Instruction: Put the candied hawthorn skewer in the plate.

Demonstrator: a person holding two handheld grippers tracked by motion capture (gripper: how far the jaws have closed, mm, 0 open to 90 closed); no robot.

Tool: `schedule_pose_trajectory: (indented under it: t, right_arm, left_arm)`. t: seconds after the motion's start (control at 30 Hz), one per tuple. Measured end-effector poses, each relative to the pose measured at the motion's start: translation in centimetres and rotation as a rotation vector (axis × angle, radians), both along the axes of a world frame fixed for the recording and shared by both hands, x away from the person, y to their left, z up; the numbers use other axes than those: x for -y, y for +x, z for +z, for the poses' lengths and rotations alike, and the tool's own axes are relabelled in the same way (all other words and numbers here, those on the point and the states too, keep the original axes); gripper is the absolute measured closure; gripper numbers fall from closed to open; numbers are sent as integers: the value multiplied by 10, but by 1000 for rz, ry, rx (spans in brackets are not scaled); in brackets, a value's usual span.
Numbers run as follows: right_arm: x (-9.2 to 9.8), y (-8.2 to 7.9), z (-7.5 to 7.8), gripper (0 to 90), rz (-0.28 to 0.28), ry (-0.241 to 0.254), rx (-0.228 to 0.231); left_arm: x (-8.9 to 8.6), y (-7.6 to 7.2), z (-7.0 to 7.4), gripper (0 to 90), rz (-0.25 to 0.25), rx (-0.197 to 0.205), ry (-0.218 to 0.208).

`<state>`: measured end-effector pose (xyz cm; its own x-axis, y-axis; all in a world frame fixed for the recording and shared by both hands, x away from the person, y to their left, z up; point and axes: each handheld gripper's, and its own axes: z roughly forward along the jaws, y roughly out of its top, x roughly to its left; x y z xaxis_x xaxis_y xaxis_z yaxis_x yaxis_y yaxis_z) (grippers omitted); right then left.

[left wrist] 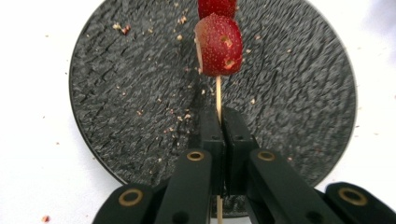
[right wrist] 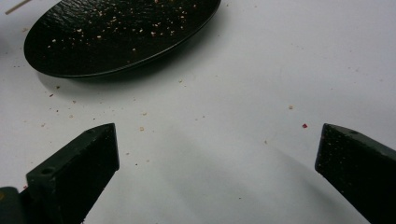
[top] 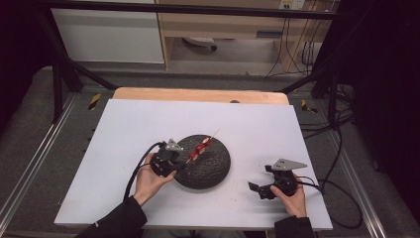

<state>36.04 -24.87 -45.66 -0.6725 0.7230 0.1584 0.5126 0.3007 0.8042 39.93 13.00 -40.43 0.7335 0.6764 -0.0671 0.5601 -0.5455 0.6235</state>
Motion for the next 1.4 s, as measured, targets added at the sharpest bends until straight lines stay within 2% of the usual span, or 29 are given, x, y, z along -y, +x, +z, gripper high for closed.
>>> schedule_pose_trajectory:
  t: [0.13,0.23,0.5,0.83,0.97,1.1,1.23,1.4]
  right_arm:
    - [1,0,0,5,-3,4,3]
    - [2,0,0,5,-3,8,1]
    - [1,1,-1,5,-2,3,-3]
    - [1,0,0,5,-6,4,-2]
    - [2,0,0,5,-10,10,-4]
    - [2,0,0,5,-14,7,-4]
    - [2,0,1,5,-15,8,-2]
    - [4,0,1,5,-20,14,-8]
  left_arm:
    - [6,2,-6,884,4,-25,44]
    - [9,2,-9,885,11,-26,78]
    - [13,1,-14,884,23,-35,115]
    - [12,0,-15,871,21,-27,106]
    - [7,-3,-12,778,5,-12,73]
    - [-2,-7,-6,595,-13,36,28]
    - [-11,-11,1,417,-21,57,-5]
    - [-27,-13,4,265,-25,65,-12]
